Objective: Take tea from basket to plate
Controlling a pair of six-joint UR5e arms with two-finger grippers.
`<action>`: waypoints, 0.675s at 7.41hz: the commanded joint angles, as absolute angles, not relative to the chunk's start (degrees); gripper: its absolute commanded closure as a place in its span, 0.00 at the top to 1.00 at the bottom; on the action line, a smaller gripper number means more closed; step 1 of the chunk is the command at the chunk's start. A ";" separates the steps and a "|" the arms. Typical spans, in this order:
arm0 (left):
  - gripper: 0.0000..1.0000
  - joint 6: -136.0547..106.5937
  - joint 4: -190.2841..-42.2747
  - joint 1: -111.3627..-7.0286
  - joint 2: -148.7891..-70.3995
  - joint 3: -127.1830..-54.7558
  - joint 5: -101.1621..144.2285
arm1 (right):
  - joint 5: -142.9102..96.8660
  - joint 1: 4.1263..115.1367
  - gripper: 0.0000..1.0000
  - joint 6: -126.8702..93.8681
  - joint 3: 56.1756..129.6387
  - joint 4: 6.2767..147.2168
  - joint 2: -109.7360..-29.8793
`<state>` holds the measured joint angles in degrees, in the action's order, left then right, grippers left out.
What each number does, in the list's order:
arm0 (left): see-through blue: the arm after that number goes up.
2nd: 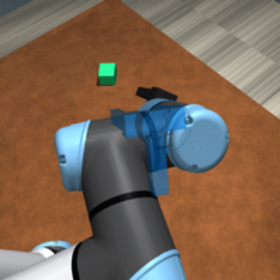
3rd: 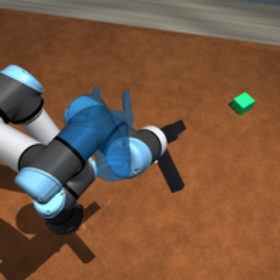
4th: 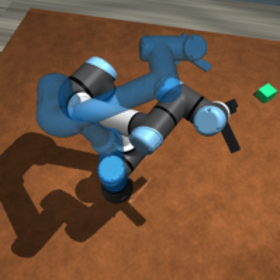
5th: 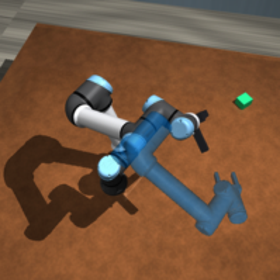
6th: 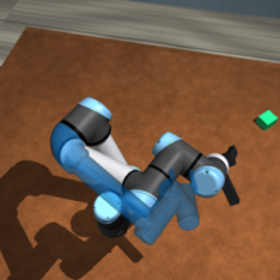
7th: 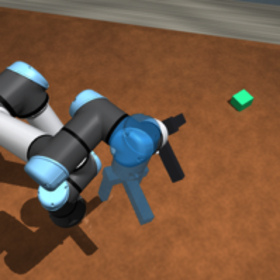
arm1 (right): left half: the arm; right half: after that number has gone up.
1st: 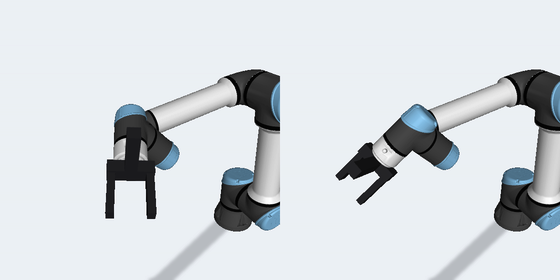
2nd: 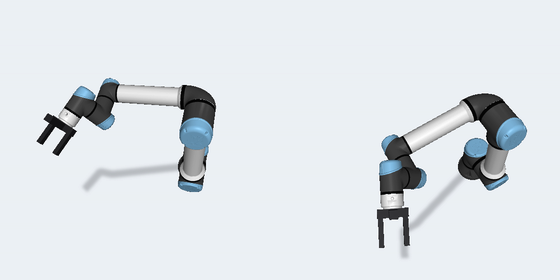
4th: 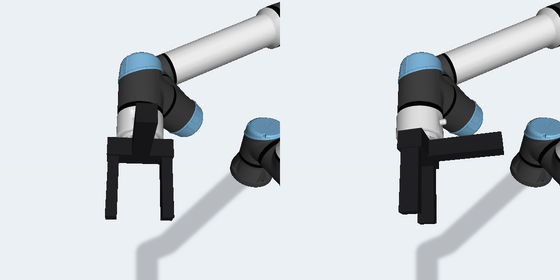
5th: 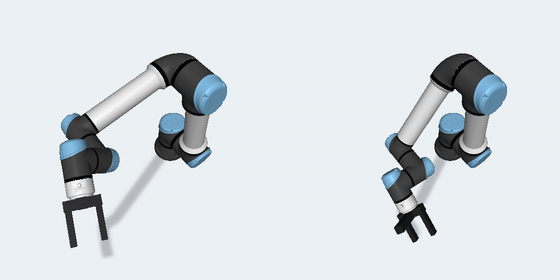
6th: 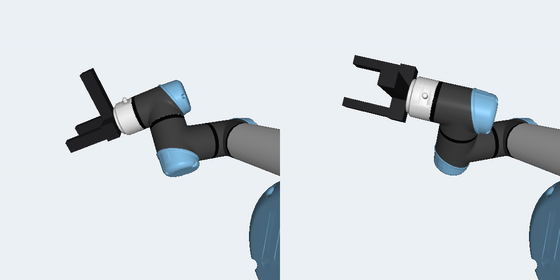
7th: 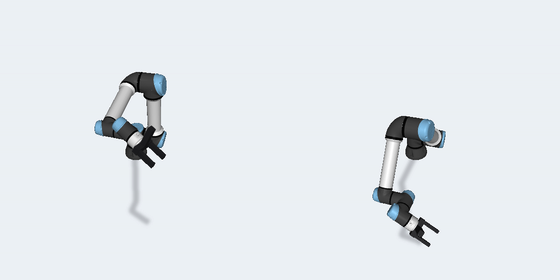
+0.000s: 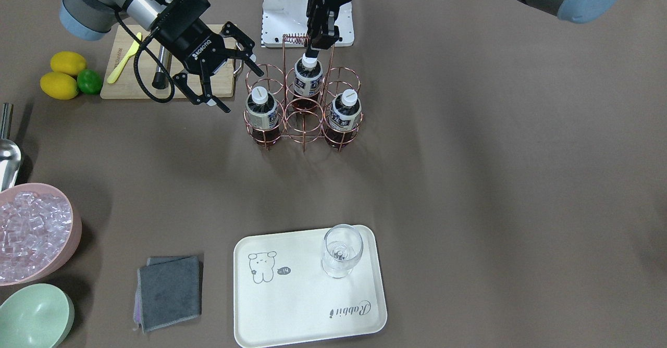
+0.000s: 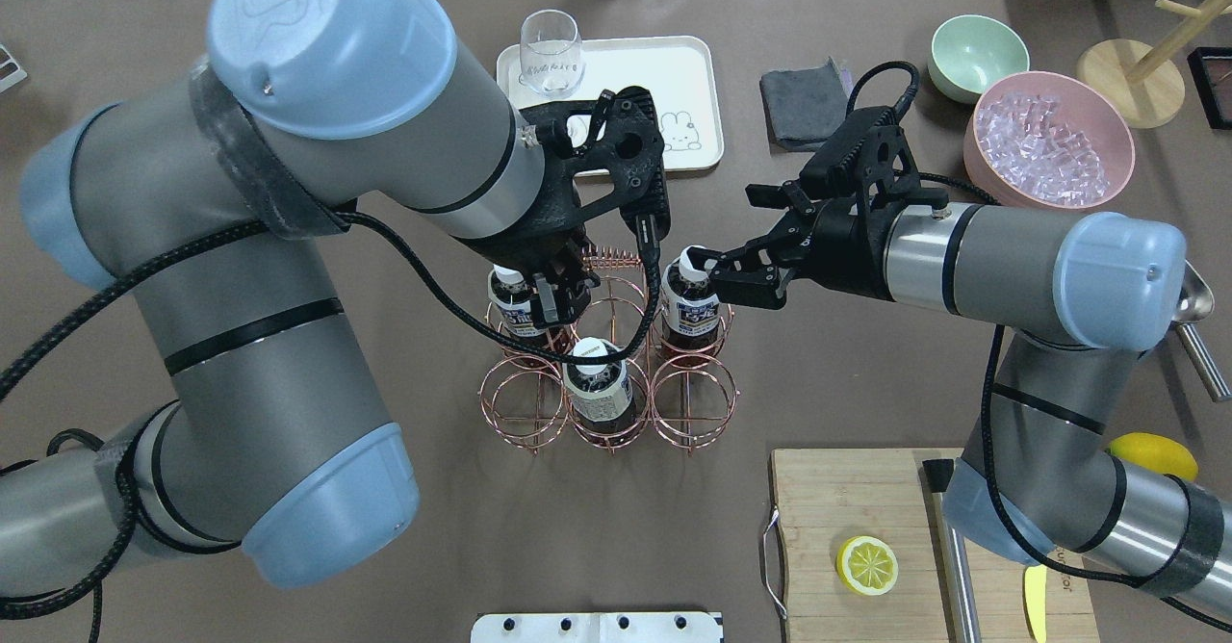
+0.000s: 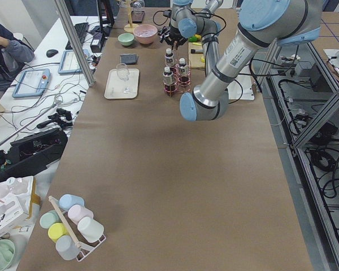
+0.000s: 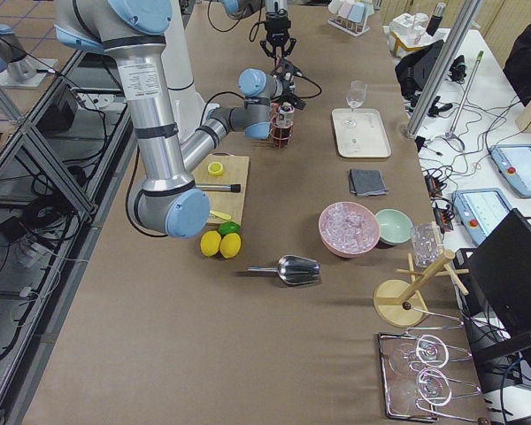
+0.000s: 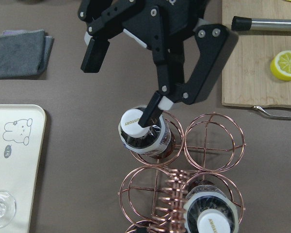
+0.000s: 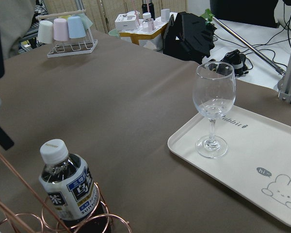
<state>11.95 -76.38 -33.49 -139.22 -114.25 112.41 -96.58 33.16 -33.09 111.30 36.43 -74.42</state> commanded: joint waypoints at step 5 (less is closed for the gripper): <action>0.00 11.95 -76.29 -33.57 -139.13 -114.26 112.41 | -96.77 31.55 1.00 -31.03 110.13 37.26 -73.66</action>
<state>11.95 -76.37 -33.57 -139.13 -114.26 112.41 -96.77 31.61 -31.90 110.88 37.01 -74.08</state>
